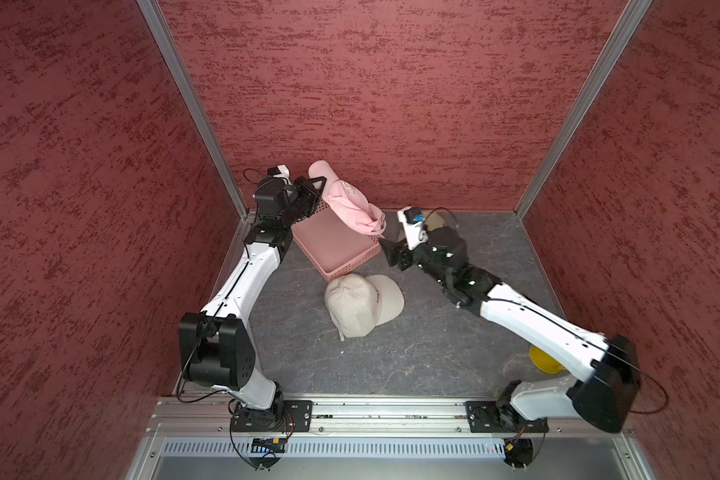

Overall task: Turn the baseball cap inside out
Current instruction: Turn over the baseball cap.

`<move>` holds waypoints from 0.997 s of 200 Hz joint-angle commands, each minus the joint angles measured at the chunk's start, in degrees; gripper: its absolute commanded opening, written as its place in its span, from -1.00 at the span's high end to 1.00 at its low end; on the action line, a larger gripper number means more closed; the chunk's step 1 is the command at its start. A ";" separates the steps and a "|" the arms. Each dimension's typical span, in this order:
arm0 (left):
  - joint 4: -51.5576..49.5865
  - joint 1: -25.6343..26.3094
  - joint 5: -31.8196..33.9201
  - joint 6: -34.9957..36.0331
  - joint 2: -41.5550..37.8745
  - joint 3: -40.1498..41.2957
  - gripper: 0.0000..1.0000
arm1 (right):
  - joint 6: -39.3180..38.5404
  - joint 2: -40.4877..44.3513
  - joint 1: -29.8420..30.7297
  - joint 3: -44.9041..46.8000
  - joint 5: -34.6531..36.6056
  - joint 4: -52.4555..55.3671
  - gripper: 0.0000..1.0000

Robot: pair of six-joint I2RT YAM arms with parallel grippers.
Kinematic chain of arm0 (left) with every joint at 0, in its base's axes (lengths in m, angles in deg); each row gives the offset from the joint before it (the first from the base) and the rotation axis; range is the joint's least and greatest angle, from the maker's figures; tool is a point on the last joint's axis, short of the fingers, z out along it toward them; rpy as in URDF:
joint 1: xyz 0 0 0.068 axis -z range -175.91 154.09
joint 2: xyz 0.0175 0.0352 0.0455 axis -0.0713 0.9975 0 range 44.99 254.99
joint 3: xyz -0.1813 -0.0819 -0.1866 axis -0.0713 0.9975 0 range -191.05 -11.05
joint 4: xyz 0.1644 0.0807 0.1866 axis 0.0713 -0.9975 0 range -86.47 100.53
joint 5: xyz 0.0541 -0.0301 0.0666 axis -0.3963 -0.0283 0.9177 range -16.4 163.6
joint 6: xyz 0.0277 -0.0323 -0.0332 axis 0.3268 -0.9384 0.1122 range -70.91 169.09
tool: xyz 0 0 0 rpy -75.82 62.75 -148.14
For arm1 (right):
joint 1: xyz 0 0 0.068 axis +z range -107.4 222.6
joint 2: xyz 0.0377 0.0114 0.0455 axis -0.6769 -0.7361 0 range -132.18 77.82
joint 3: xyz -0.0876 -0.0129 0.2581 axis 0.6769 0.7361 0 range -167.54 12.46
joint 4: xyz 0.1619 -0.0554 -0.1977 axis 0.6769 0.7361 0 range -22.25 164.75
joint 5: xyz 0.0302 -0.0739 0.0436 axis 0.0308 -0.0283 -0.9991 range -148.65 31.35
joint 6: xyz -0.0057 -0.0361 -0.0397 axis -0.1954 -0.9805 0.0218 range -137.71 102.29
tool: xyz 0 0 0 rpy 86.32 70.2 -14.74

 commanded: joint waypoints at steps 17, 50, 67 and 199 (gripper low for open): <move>6.16 -0.56 -14.96 9.83 -0.17 -2.35 1.00 | 8.31 3.76 -5.55 5.79 -20.43 12.53 -0.64; 9.80 -0.25 -20.68 13.31 -0.17 -3.35 1.00 | 22.90 1.70 -12.69 10.29 -24.99 -0.60 -0.57; 9.15 0.08 -21.59 16.77 -1.55 -2.65 1.00 | 31.62 0.26 -13.98 12.79 -25.16 -10.18 -0.54; 3.19 7.13 -26.47 35.40 -5.27 -2.93 1.00 | 58.57 -15.92 -12.01 11.06 -31.10 -42.57 -0.48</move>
